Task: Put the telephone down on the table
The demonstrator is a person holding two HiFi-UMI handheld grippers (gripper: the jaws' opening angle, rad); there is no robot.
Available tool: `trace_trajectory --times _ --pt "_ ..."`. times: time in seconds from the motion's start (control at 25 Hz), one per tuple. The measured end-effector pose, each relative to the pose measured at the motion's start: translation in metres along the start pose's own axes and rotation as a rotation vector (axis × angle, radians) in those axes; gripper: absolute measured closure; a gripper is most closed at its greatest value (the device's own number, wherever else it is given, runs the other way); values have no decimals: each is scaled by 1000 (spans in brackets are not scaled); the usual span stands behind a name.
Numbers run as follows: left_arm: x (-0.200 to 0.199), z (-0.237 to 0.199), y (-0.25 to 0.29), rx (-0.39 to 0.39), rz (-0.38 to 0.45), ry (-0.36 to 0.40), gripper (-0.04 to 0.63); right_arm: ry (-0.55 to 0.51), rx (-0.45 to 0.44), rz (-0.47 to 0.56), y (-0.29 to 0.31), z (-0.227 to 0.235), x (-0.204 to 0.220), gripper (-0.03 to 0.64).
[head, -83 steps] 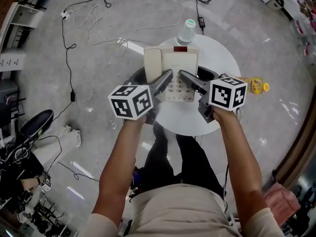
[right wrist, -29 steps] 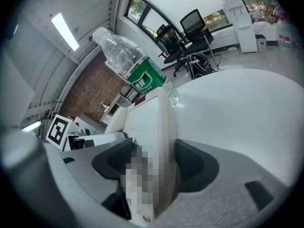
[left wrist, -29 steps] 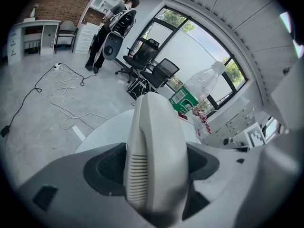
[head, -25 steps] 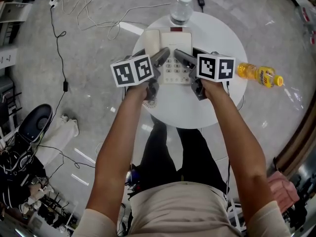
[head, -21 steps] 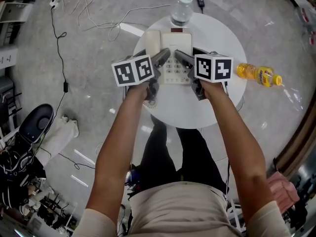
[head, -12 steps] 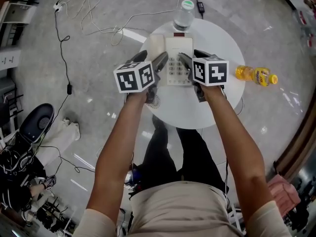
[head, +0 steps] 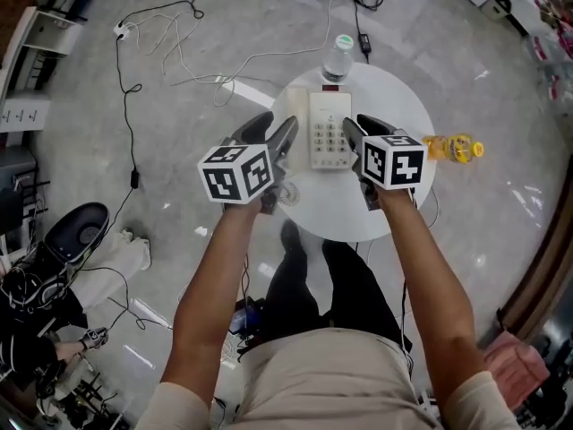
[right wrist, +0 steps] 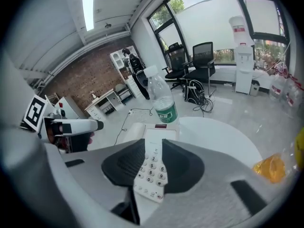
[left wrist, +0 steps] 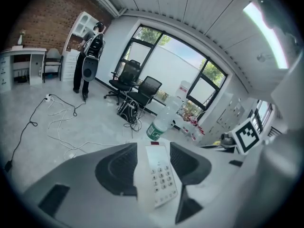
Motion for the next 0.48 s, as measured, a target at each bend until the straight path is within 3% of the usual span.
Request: trace_trajectory --times 0.16,0.48 --pt "-23 19 -42 56 75 13 435 -14 -21 57 -38 -24 -9 620" --pt "-65 60 -133 168 207 57 544 -125 -120 194 -124 -90 -45 624"
Point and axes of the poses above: the fingertips, and each gripper's own axes: y forward along the fingers, z to its right, x out of its underside, the point moved 10 cm from there along -y, backward along the fingers, and after that the axes turned 9 degrees about -x, right-handed, at the moved point
